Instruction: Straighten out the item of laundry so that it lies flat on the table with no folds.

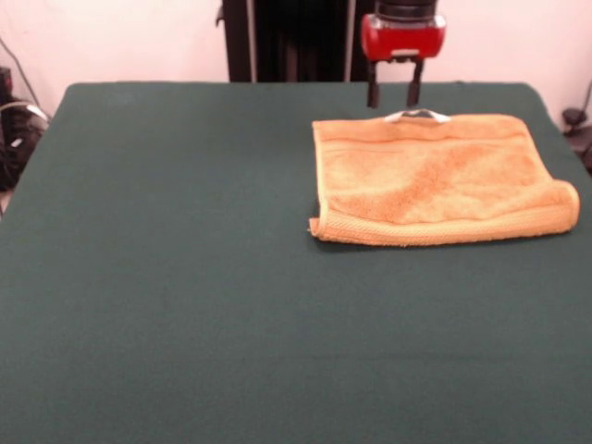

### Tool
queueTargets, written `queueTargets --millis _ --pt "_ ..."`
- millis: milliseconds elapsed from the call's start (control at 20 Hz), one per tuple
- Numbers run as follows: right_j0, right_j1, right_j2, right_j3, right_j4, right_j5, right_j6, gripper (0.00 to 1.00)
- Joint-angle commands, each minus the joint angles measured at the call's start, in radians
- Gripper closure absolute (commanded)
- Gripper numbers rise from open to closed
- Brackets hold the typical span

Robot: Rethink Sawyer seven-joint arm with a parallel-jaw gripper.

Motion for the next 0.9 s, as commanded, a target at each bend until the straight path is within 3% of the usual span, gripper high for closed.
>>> queueTargets --millis 50,900 --pt "0.042 0.031 0.037 -0.12 0.084 0.035 0.146 0.0" --pt "0.127 0.104 0.034 -0.239 -0.028 0.075 0.024 0.0"
